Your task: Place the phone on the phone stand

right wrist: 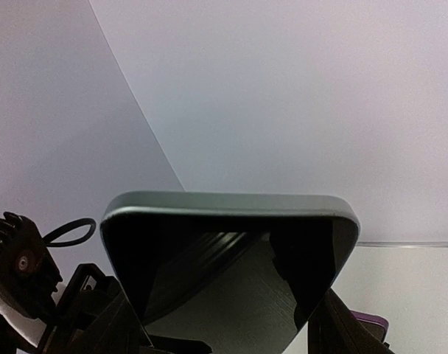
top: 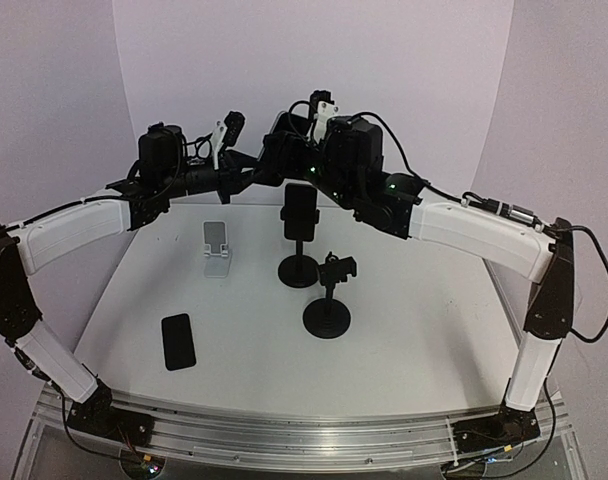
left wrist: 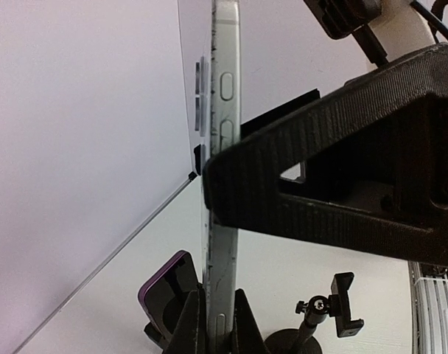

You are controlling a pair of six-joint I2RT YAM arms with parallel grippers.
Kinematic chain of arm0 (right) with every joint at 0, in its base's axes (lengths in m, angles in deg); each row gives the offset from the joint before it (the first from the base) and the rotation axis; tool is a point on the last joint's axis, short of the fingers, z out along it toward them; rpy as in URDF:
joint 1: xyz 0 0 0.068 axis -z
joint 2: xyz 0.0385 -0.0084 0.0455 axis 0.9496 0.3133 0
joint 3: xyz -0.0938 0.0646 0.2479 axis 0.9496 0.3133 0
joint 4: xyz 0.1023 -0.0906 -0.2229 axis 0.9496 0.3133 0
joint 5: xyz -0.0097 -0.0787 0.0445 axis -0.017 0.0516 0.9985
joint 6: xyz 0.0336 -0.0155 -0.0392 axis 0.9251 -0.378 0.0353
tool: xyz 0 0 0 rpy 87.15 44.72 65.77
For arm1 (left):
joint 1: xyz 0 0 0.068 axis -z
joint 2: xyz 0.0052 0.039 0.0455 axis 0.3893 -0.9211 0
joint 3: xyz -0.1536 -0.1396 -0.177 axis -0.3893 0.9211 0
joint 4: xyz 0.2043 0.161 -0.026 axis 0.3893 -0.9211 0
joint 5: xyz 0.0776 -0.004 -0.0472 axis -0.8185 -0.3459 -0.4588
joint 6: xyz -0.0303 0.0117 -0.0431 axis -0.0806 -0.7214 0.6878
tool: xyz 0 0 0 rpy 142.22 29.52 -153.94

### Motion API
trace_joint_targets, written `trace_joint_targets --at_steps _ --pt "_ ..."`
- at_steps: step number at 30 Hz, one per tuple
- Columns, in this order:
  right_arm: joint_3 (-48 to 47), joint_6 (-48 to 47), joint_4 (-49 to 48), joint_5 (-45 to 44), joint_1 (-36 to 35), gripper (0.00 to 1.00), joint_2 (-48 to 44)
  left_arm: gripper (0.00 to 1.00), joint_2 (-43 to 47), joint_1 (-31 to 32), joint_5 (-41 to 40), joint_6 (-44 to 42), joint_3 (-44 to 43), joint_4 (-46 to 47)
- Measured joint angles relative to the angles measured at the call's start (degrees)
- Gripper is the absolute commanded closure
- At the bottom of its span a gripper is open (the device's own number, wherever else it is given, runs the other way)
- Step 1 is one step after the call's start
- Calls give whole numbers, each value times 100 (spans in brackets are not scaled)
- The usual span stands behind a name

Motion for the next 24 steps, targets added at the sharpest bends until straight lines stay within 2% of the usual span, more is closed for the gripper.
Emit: trace_joint_targets --at_steps 5,7,9,12,16,19,24 --pt "36 -182 -144 60 31 20 13 100 1 -18 26 224 71 203" --pt "163 -350 -295 253 94 10 -30 100 17 -73 188 498 243 517" --pt "488 -763 -291 864 205 3 -249 100 73 -250 705 1016 603 919" --pt "971 -1108 -221 1878 523 2 -727 100 133 -457 1271 1579 1051 1481" --pt "1244 -1339 -240 3365 1168 3 -1325 100 133 -462 1773 2033 1229 2141" --pt "1247 -1443 -381 4072 1479 7 -1539 100 131 -367 2032 2254 1237 2704" --pt "1157 -1576 -474 4971 1447 20 -1385 100 109 -256 2237 2562 1237 3444"
